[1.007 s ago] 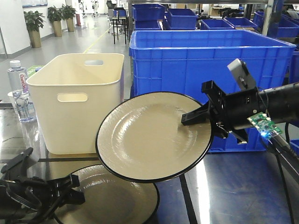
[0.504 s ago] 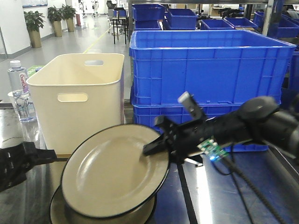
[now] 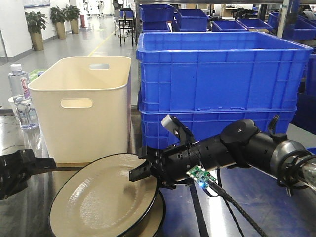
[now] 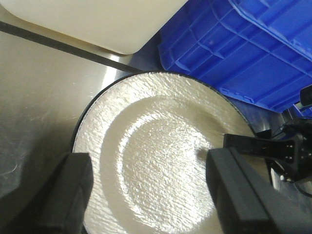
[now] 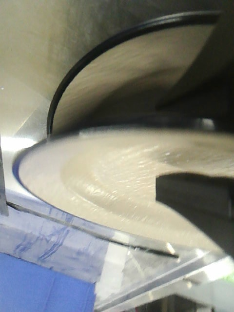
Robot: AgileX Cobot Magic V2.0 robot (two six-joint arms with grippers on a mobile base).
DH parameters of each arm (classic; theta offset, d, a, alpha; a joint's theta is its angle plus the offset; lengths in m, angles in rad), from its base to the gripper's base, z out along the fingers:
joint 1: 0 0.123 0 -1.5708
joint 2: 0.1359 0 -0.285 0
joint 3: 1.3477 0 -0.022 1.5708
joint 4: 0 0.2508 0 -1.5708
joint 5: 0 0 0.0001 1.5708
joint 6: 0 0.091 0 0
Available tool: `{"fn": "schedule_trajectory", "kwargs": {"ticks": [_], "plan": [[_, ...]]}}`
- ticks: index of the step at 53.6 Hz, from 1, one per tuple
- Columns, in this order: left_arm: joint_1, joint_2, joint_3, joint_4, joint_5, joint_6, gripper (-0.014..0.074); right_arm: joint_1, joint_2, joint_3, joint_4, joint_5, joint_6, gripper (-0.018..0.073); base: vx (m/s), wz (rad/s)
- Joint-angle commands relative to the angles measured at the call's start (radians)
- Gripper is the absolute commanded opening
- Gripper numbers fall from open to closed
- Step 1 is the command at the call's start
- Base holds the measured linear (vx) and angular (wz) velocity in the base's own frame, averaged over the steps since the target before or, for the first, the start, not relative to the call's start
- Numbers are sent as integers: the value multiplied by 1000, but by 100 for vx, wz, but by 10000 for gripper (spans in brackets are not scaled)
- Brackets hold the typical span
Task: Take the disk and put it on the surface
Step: 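Lower the right gripper's plate onto the plate stack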
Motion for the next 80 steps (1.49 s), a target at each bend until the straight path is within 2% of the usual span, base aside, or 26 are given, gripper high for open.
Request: {"fn": "schedule_trajectory", "kwargs": {"ticks": [1, 6, 11, 18, 26, 31, 38, 45, 52, 62, 70, 80], "plan": [[0, -23, -29, -26, -32, -1, 577, -2, -62, -38, 5, -19, -58, 452, 0, 0], [0, -23, -29, -26, -31, -1, 577, -4, -66, -44, -88, -17, -76, 529, 0, 0], [0, -23, -29, -26, -31, -1, 577, -4, -69, -81, -229, 17, -72, 574, 0, 0], [0, -23, -29, -26, -24, -1, 577, -4, -69, -176, -431, 72, -11, 582, 0, 0], [0, -23, -29, -25, -20, 5, 573, -4, -69, -296, -565, 142, 91, 582, 0, 0], [0, -24, -29, -25, -25, 46, 547, -4, -69, -334, -569, 172, 118, 578, 0, 0], [0, -50, -29, -26, -25, 148, 439, -4, -69, -348, -544, 188, 118, 561, 0, 0], [0, -110, -29, 6, -40, 252, 230, -4, -69, -348, -539, 188, 118, 542, 0, 0], [0, -174, -24, 49, -58, 295, -10, -4, -69, -348, -539, 188, 118, 524, 0, 0], [-1, -342, 101, 56, -224, 305, -8, -4, -69, -348, -539, 188, 118, 506, 0, 0], [-1, -507, 237, 72, -212, 318, -7, -4, -69, -348, -539, 188, 118, 494, 0, 0], [-1, -613, 337, 72, -187, 318, -7, -4, -69, -348, -539, 188, 118, 491, 0, 0]]}}
